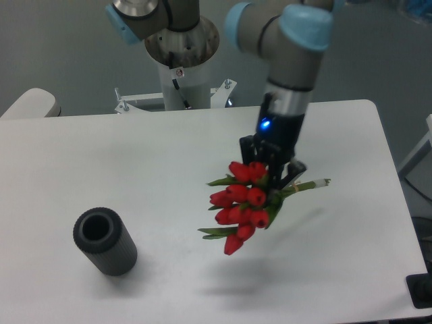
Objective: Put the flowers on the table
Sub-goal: 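Rotate the gripper and lower the tulip bouquet onto the table, then open the gripper to release the tulip stems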
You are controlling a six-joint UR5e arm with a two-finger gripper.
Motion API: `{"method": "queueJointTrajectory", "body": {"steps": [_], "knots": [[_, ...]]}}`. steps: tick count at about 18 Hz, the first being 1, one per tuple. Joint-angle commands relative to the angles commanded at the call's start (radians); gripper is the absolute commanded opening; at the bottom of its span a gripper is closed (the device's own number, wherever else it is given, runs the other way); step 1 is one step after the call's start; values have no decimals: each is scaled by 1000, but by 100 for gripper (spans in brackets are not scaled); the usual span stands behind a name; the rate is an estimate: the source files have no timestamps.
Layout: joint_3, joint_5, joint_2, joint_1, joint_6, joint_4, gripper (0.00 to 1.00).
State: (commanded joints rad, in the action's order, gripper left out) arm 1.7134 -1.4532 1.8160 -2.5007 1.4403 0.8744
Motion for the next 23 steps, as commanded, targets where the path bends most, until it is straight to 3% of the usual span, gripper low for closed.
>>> {"method": "queueJointTrajectory", "body": {"steps": [3,9,14,15,16,17,21,23], "knots": [[3,-128,66,65,22,-2,36],[-1,-131,157,83,52,-20,36],[3,-130,183,85,57,-20,36],[0,-127,183,83,57,-20,40],[-1,-127,184,82,63,-20,65],[-8,-127,186,80,81,-21,98],[-47,-112,171,72,100,-23,100],[-99,-60,160,71,78,-20,100]]}}
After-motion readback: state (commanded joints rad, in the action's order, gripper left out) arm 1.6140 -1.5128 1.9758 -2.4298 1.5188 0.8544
